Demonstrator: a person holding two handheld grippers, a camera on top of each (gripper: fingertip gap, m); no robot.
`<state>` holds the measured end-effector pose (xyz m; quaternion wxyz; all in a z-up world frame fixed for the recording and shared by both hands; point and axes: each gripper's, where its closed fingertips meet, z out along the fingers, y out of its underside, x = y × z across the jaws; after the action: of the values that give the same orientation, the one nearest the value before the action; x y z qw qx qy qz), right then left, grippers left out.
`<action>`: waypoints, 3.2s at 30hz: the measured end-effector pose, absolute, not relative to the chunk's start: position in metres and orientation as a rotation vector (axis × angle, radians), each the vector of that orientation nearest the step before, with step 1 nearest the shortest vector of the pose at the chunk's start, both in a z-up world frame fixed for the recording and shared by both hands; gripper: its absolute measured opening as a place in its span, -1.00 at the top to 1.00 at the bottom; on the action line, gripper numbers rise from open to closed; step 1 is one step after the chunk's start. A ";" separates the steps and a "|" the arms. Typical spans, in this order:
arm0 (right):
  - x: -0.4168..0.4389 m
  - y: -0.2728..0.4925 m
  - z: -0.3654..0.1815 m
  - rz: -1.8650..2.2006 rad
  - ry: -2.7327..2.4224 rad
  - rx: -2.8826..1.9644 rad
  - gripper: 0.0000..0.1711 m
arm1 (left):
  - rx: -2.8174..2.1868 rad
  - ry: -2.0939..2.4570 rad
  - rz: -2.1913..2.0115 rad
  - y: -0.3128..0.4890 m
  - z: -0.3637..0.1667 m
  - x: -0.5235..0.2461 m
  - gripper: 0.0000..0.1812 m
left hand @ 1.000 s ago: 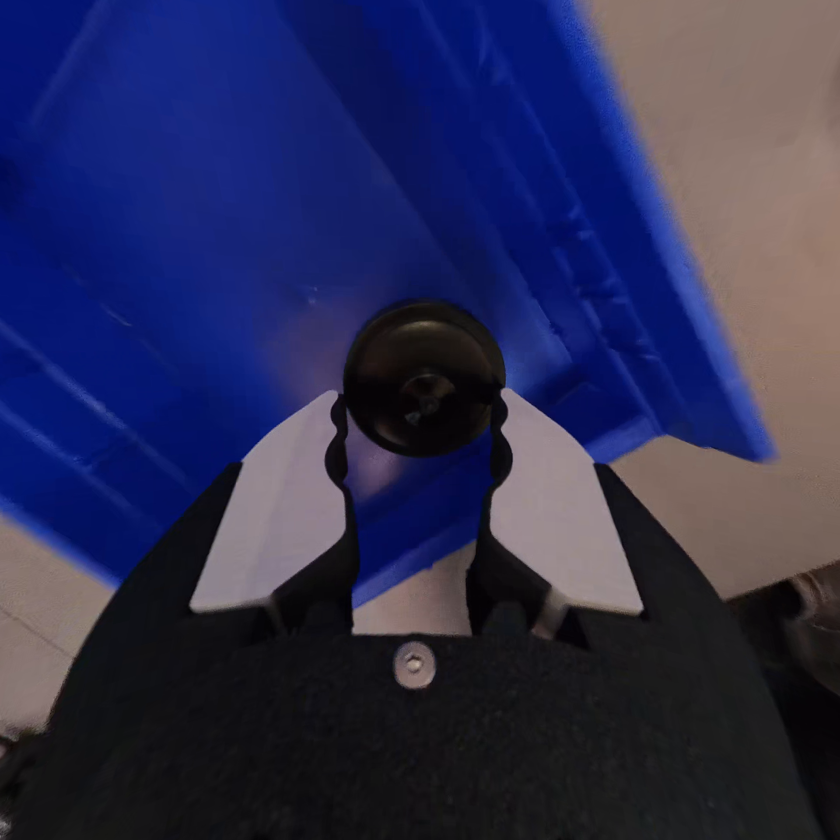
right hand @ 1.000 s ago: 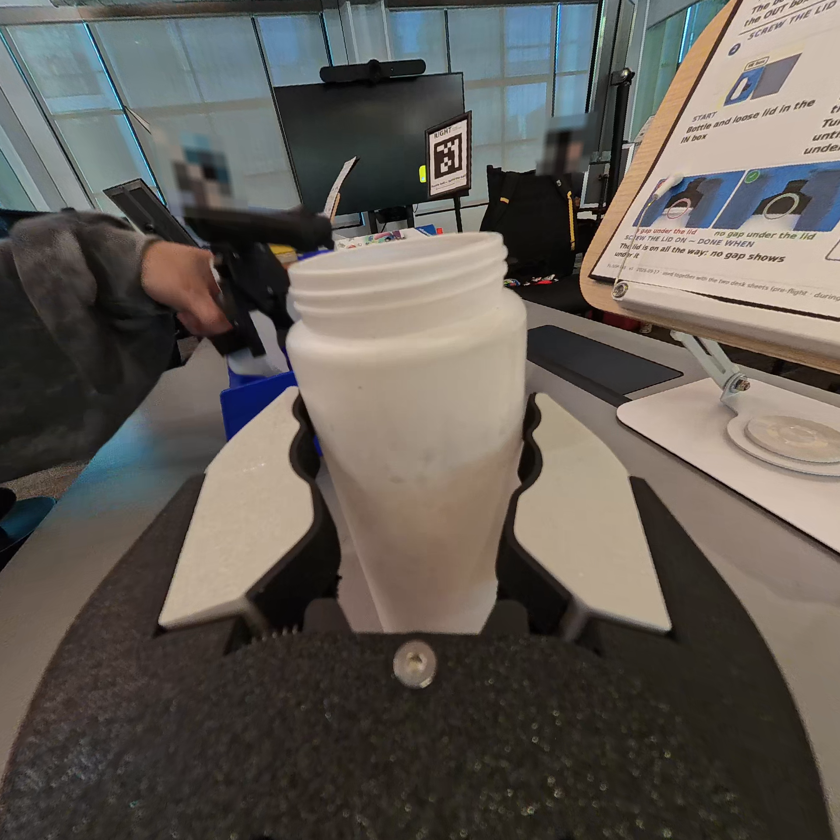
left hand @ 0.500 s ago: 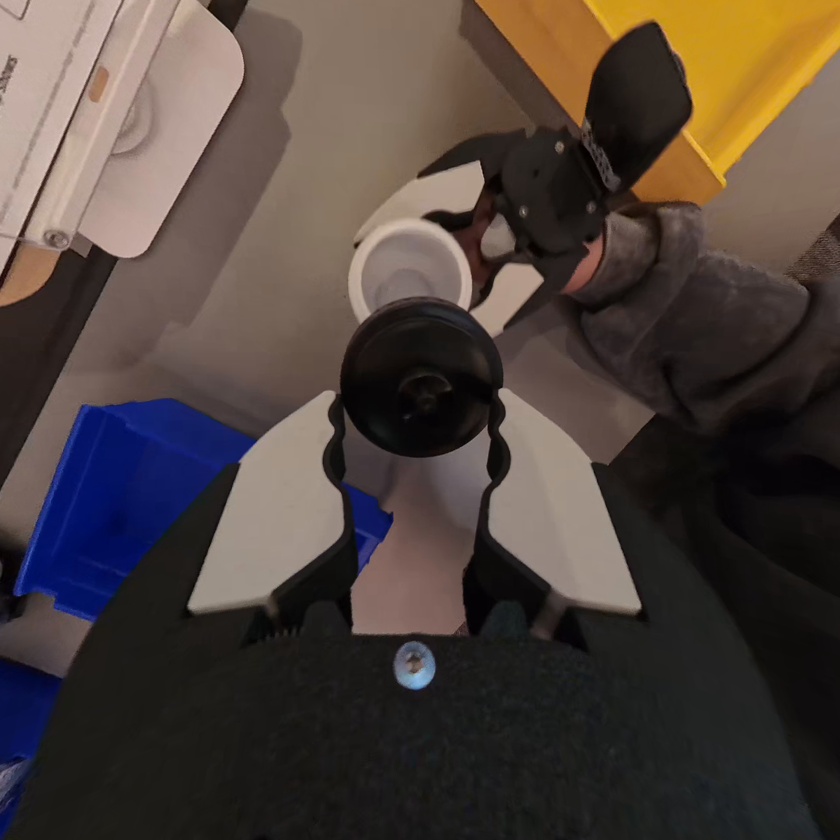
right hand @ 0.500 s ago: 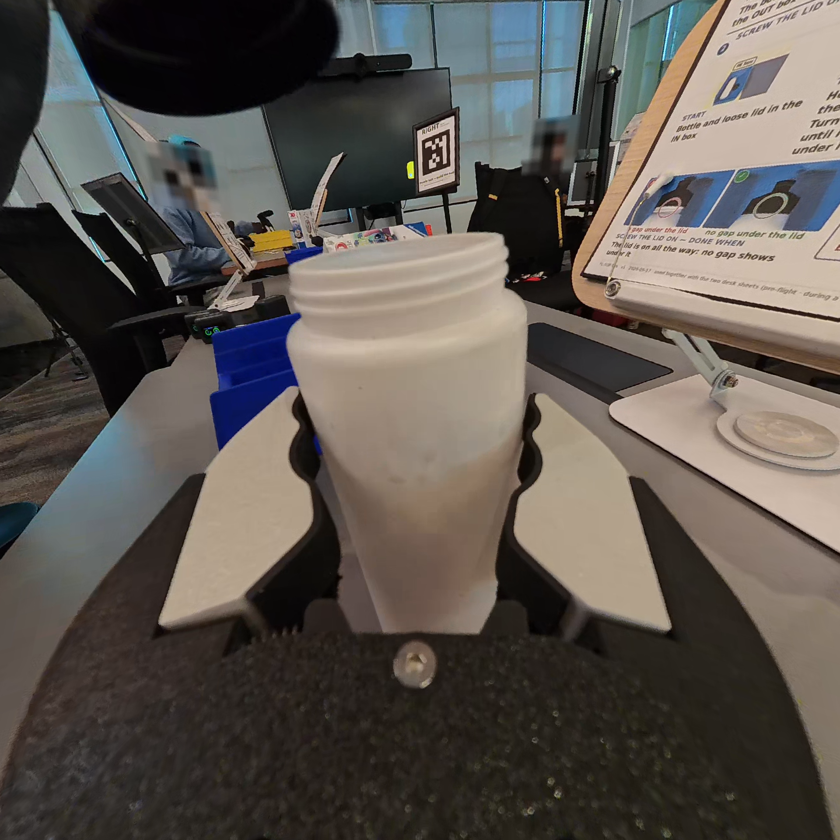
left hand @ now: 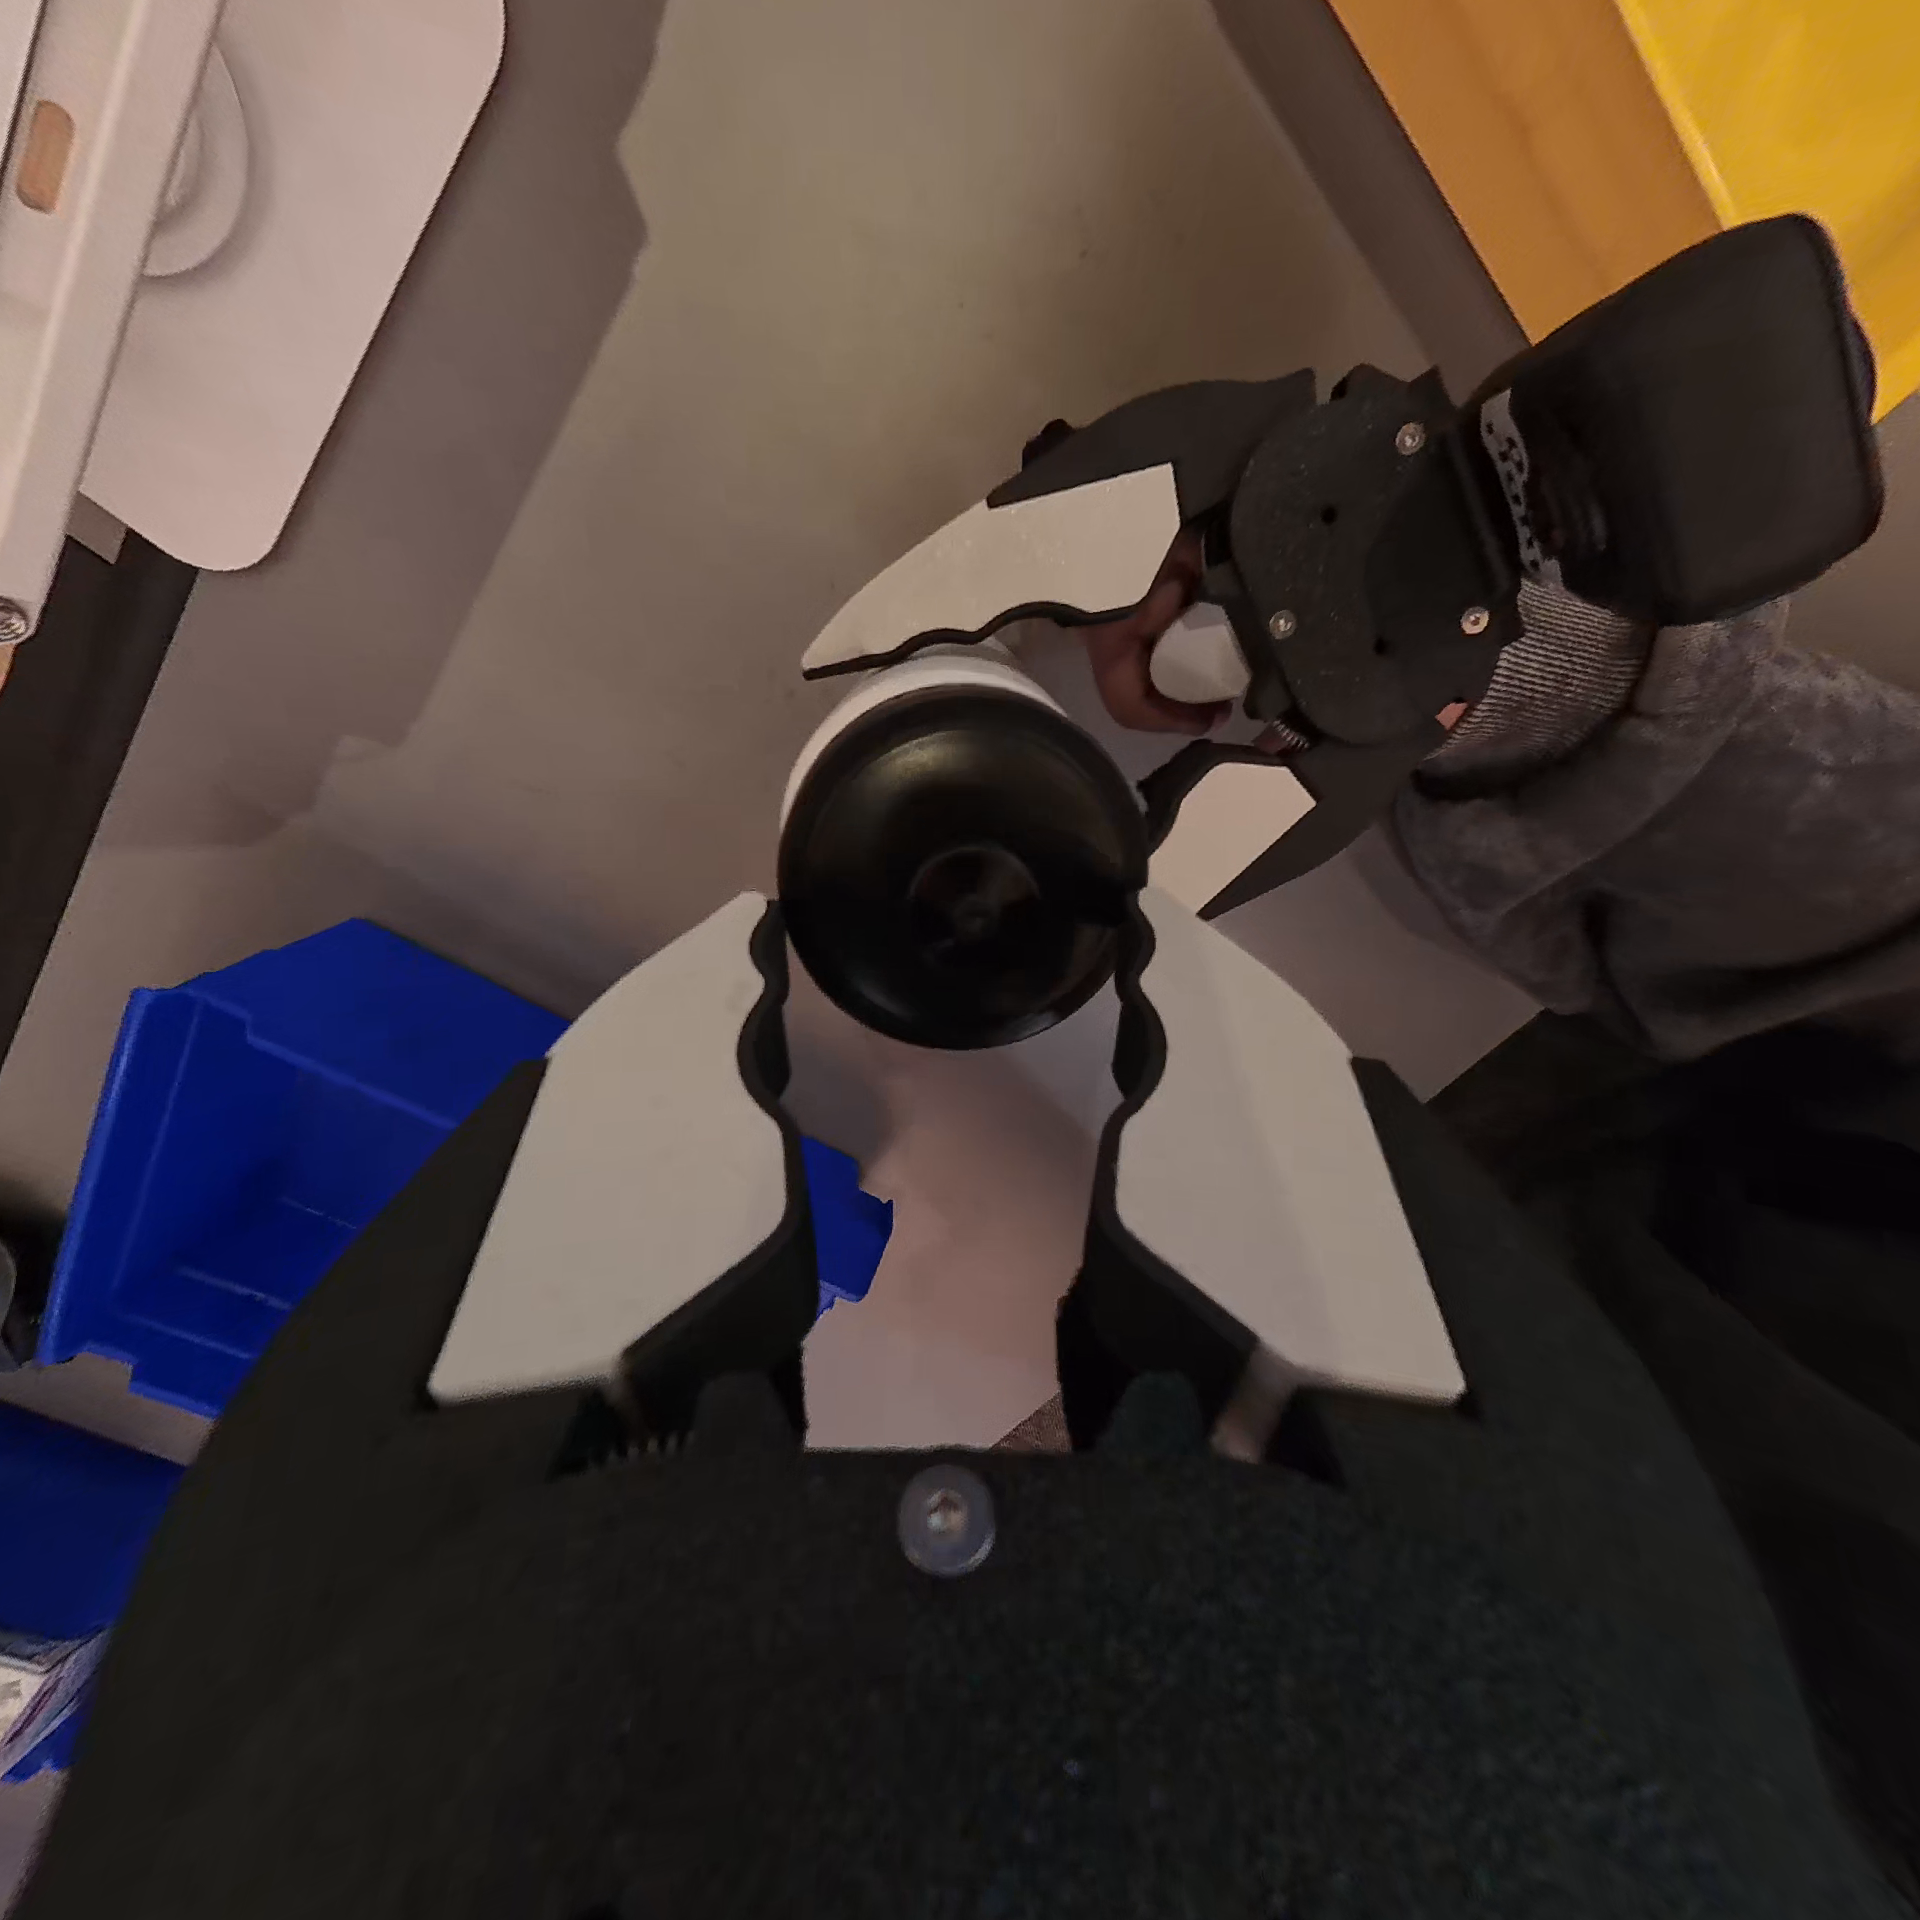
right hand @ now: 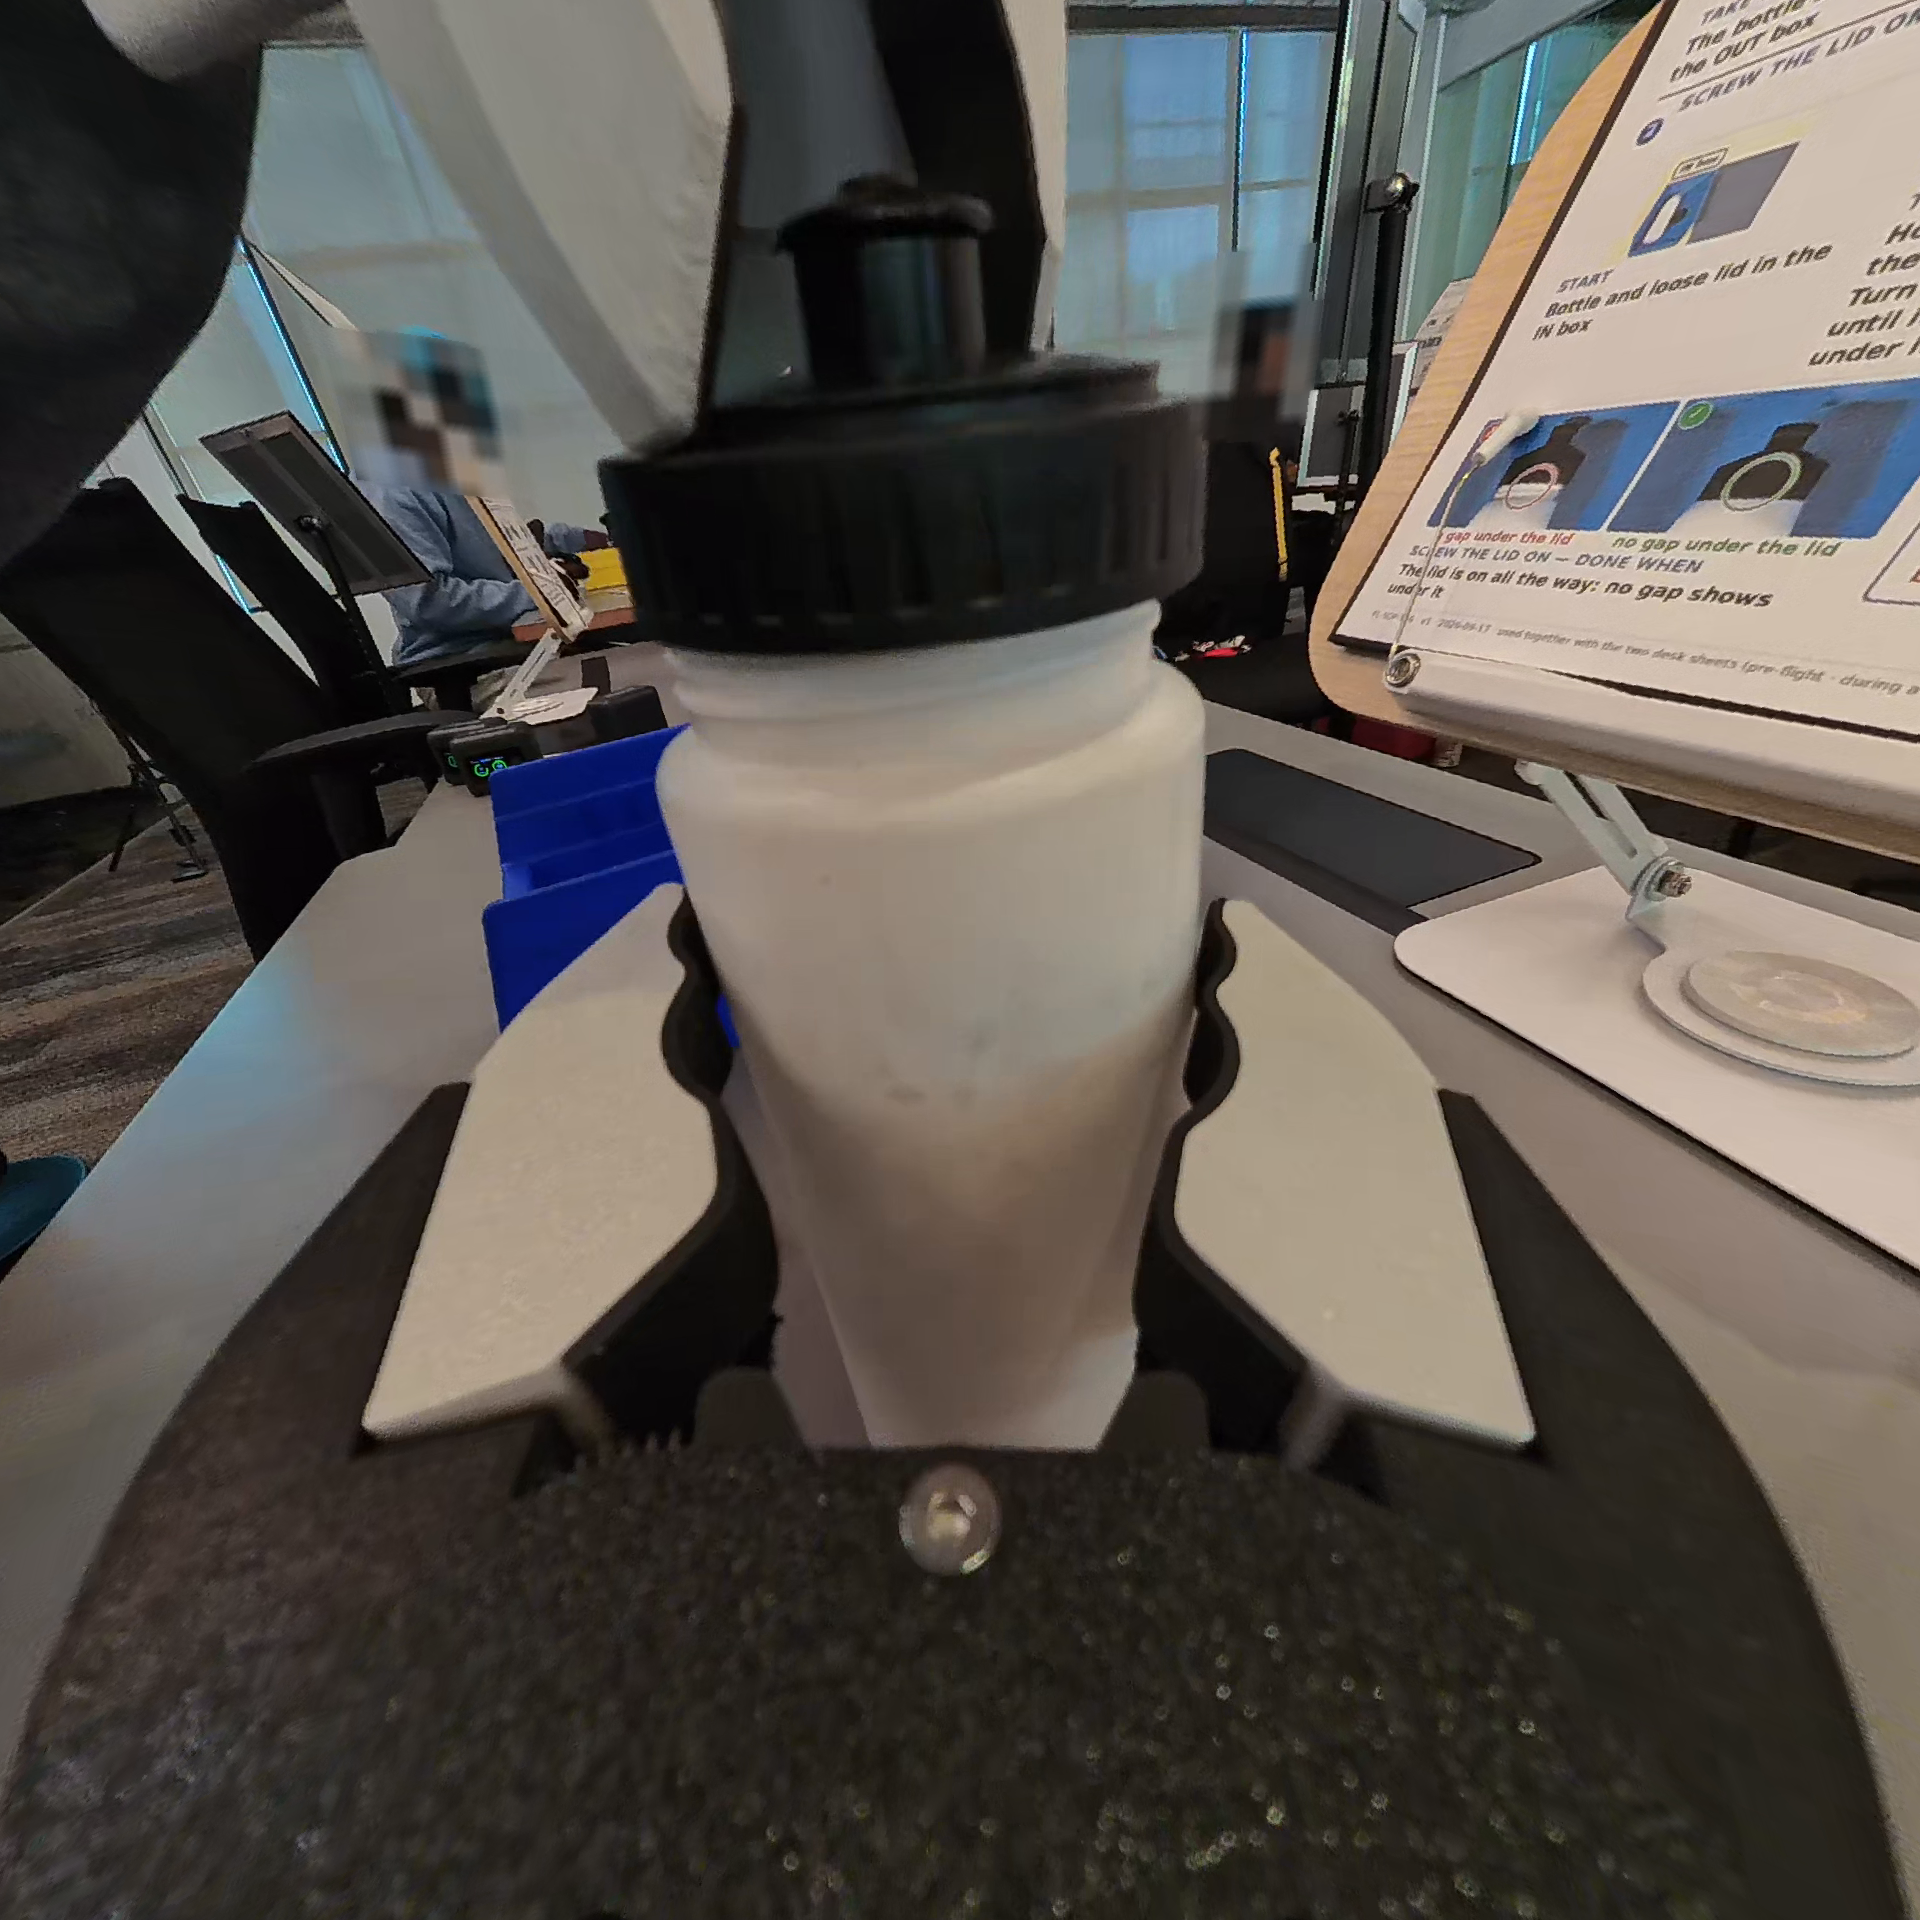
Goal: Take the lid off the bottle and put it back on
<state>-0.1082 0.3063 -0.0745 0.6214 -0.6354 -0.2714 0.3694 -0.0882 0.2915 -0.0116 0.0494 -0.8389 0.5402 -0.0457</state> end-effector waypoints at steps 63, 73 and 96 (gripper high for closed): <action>-0.109 0.305 -0.075 0.850 -0.630 -1.462 -0.02 | -1.995 2.403 -0.128 0.293 -0.017 -0.093 0.33; -0.109 0.306 -0.075 0.856 -0.631 -1.458 -0.02 | -1.967 2.168 -0.316 0.291 -0.011 -0.084 0.15; -0.110 0.305 -0.075 0.857 -0.629 -1.455 -0.02 | -1.766 1.196 -0.786 0.294 -0.008 -0.083 0.24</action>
<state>-0.1104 0.3053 -0.0745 0.6209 -0.6329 -0.2737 0.3729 -0.0831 0.2945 -0.0080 0.4208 -0.7048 0.4772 -0.3138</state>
